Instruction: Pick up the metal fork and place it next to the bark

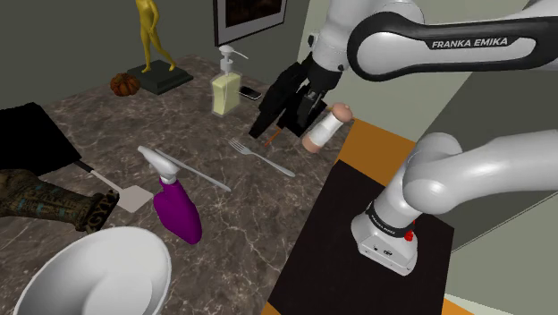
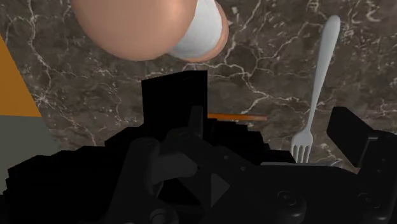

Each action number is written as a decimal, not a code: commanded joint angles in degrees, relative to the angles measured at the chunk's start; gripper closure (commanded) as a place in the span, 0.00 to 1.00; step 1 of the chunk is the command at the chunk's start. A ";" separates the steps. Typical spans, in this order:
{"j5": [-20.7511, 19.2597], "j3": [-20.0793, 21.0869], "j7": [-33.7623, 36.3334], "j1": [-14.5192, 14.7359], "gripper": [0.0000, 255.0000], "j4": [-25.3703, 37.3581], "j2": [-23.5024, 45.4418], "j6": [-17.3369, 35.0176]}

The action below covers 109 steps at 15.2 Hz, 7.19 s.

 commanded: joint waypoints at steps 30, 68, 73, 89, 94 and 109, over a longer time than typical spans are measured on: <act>-3.67 17.68 20.85 -6.49 1.00 -4.56 33.10 52.93; 4.51 9.93 12.68 0.47 1.00 6.75 15.89 24.55; 1.58 13.91 17.23 -1.44 1.00 15.14 24.87 25.09; -22.13 21.34 37.51 1.86 1.00 58.30 63.50 14.62; -26.87 19.68 38.70 8.65 1.00 78.51 77.23 6.81; -30.07 17.46 40.32 12.52 1.00 86.07 87.36 9.03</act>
